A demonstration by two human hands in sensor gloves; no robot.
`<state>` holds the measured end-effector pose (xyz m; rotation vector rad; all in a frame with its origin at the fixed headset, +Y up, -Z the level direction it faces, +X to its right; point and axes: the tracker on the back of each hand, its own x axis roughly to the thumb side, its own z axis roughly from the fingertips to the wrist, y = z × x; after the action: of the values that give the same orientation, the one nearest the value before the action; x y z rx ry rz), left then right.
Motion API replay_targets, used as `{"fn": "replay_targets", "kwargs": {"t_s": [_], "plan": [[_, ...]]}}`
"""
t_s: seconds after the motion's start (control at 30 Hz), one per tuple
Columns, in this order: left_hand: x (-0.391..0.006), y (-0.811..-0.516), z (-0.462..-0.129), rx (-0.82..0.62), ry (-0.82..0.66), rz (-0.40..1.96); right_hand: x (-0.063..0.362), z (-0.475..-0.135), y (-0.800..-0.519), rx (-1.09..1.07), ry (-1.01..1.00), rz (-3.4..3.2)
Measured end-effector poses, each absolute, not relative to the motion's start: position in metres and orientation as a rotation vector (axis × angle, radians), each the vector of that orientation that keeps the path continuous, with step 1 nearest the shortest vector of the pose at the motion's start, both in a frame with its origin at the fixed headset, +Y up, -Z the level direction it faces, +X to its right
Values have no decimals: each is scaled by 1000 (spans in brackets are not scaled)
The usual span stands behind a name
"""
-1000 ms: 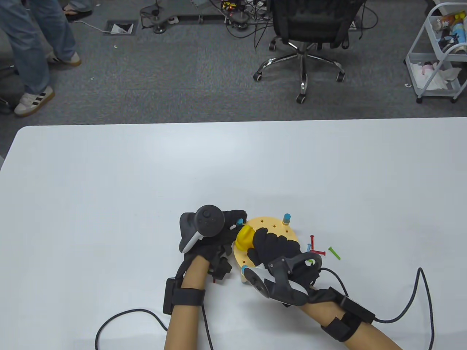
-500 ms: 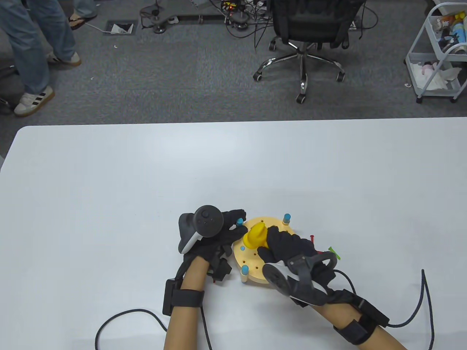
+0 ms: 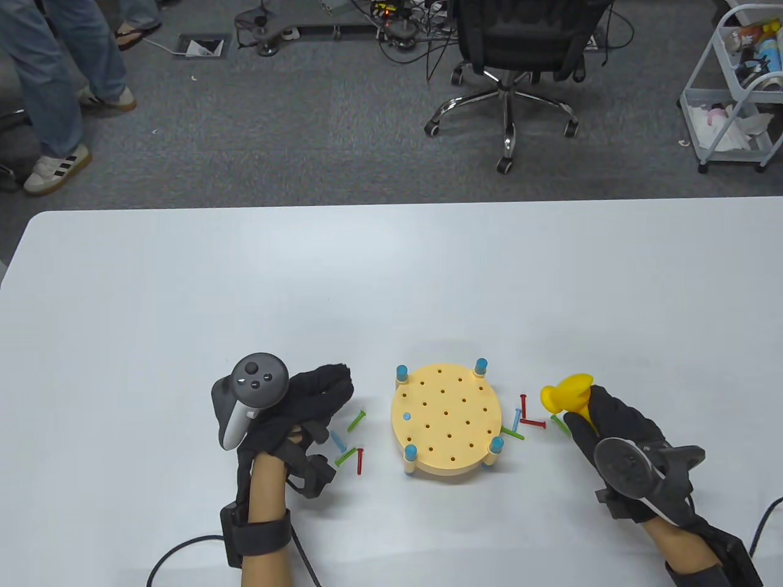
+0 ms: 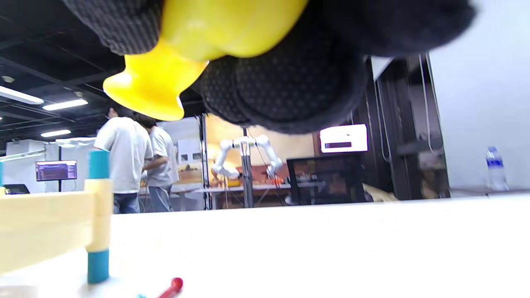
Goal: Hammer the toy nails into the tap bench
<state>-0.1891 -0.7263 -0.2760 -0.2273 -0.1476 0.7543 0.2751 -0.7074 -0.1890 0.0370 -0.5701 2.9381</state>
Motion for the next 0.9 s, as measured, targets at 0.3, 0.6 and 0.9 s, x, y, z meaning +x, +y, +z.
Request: {"fn": "replay_targets", "kwargs": {"t_s": [0.3,0.6,0.9], "plan": [[-131,-752,-277,-295,-96,156,278,-186,-703,50,-600,2892],[-95,-765,-285,-208,-57,-161,277,-186,-704,58,-579,2893],[-98,-770,-284,-191,-70,-77,272,-187,-708,85,-553,2915]]}}
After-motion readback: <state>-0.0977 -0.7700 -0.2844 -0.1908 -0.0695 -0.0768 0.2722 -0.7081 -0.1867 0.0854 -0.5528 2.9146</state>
